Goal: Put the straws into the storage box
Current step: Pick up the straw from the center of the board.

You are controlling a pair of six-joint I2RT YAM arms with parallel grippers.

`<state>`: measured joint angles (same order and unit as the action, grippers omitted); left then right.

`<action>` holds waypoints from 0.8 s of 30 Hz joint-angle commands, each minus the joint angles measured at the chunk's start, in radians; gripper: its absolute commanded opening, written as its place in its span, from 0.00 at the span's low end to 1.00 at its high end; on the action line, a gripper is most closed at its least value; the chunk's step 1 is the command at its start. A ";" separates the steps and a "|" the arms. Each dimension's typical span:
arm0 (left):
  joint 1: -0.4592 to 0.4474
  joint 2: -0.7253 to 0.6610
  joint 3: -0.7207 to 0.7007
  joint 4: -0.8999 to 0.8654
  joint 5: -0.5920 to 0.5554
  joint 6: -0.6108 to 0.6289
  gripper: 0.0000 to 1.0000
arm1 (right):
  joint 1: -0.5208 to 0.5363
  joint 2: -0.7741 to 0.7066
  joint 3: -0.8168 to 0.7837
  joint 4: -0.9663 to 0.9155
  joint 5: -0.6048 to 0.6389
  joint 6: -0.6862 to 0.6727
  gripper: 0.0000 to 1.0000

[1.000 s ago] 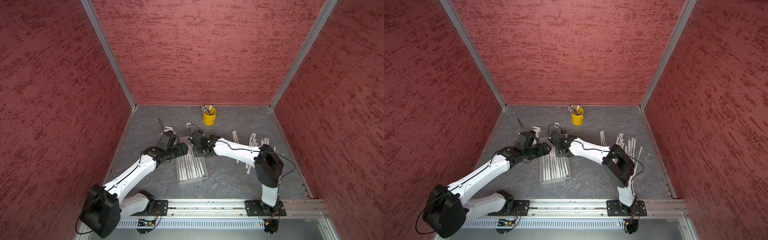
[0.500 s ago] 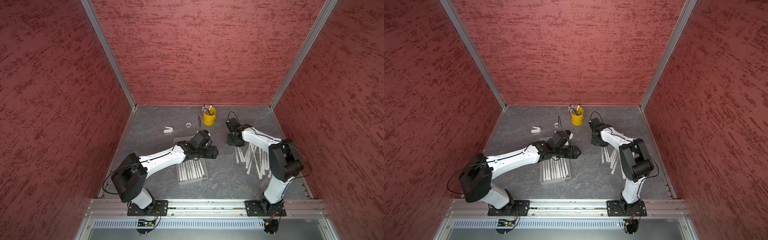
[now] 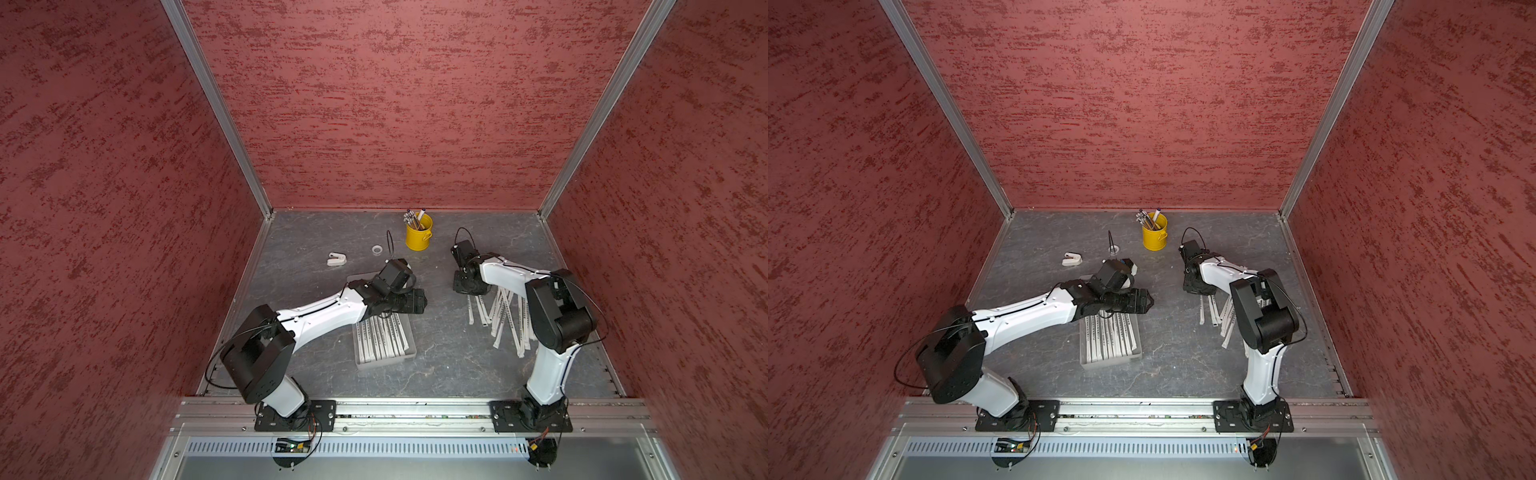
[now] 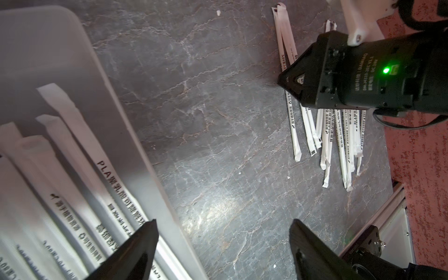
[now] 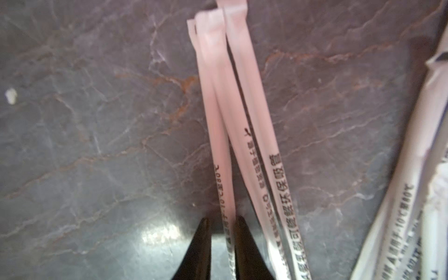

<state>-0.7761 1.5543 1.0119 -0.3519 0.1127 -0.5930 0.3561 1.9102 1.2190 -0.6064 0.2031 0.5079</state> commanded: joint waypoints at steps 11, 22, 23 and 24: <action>0.173 -0.243 -0.162 -0.089 -0.038 0.021 0.88 | 0.113 -0.077 -0.044 0.067 -0.139 0.016 0.04; 0.332 -0.443 -0.273 -0.152 -0.027 0.017 0.87 | 0.316 -0.303 -0.069 0.116 -0.346 0.144 0.03; 0.336 -0.449 -0.274 -0.150 -0.028 0.015 0.88 | 0.360 -0.292 -0.024 0.088 -0.299 0.144 0.02; 0.337 -0.451 -0.276 -0.146 -0.027 0.012 0.88 | 0.401 -0.274 0.016 0.069 -0.250 0.143 0.02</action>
<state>-0.4465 1.1194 0.7490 -0.4992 0.0834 -0.5785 0.6479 1.6238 1.1419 -0.5240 -0.0978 0.6220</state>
